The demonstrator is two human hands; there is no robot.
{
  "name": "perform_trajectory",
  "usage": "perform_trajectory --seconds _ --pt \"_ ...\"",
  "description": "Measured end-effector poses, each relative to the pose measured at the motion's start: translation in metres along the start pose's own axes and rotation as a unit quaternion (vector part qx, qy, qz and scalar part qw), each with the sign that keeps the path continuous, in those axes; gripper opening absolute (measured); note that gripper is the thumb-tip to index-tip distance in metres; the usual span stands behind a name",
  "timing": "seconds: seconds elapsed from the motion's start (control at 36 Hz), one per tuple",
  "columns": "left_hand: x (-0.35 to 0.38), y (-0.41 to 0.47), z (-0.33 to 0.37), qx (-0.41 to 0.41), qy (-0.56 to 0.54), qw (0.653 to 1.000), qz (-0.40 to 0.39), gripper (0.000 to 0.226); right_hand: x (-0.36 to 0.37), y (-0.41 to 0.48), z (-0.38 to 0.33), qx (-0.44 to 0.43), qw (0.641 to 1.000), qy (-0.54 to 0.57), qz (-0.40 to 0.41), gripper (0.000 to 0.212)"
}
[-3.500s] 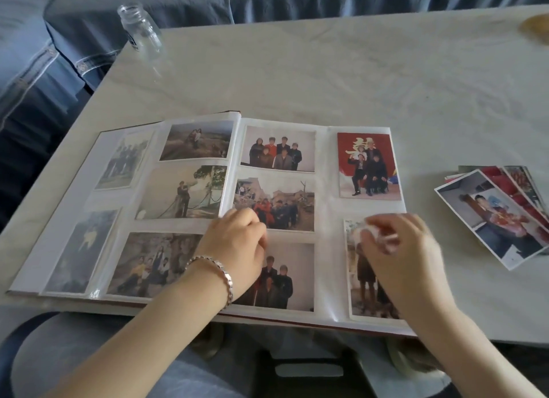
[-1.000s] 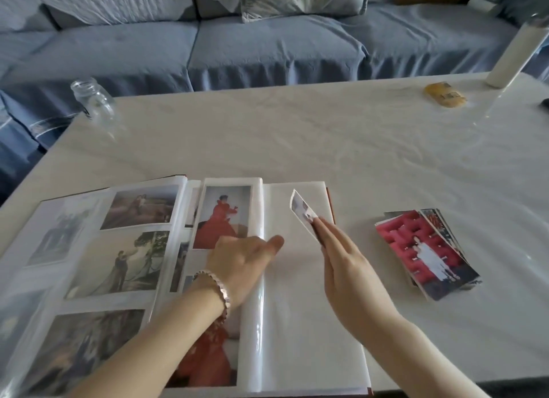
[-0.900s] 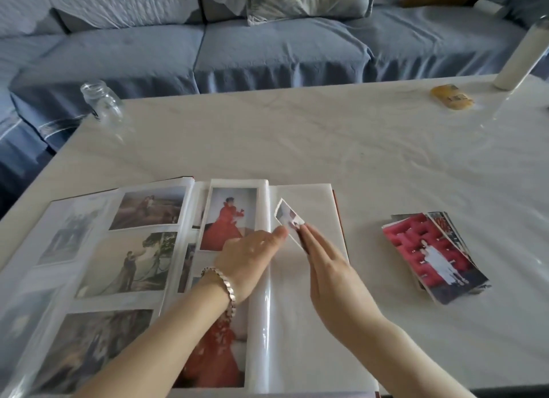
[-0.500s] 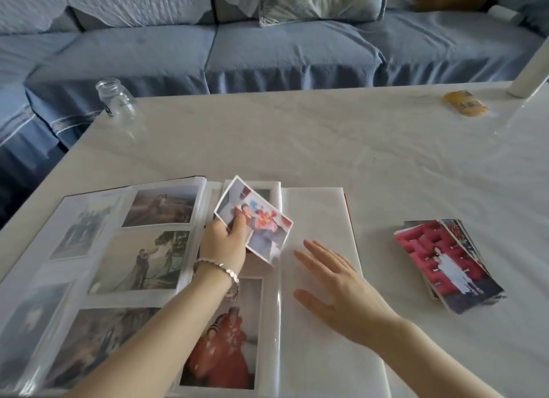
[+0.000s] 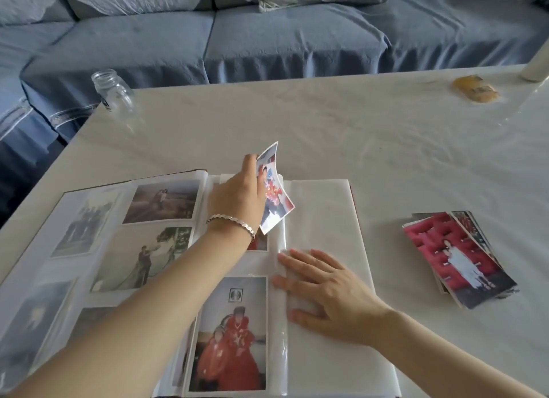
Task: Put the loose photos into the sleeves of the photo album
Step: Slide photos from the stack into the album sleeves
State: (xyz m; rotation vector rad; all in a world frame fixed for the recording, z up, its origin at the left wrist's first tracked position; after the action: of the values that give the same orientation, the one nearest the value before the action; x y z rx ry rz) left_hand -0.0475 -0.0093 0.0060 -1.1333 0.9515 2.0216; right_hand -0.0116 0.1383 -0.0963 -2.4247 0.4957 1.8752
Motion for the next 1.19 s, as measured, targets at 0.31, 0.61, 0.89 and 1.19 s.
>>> perform_trajectory --seconds 0.31,0.61,0.89,1.19 --pt "0.013 0.001 0.006 0.045 0.051 0.996 -0.054 0.034 -0.001 -0.001 0.000 -0.001 1.000 -0.001 0.018 0.048" --pt "0.073 0.000 -0.019 -0.098 -0.085 0.963 -0.235 0.027 0.000 0.000 -0.001 -0.003 1.000 0.004 0.004 0.047" --pt "0.075 -0.002 -0.029 -0.126 -0.205 0.949 -0.206 0.041 -0.003 0.000 -0.002 -0.001 1.000 0.028 0.007 0.044" --pt "0.083 -0.010 -0.025 -0.088 -0.122 0.952 -0.268 0.022 -0.036 -0.061 0.095 0.374 0.914 0.076 0.137 0.047"
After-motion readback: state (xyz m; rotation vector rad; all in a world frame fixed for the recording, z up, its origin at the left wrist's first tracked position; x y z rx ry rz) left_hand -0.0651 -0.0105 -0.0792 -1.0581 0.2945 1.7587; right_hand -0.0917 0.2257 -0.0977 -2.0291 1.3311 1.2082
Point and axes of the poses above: each hand's wrist, its own y-axis towards the middle knuckle, its own x-axis out of the palm, z = x × y, the point moved 10 cm from there along y, towards the middle knuckle, and after that the axes turned 5 degrees about -y, right-handed, at the moved point
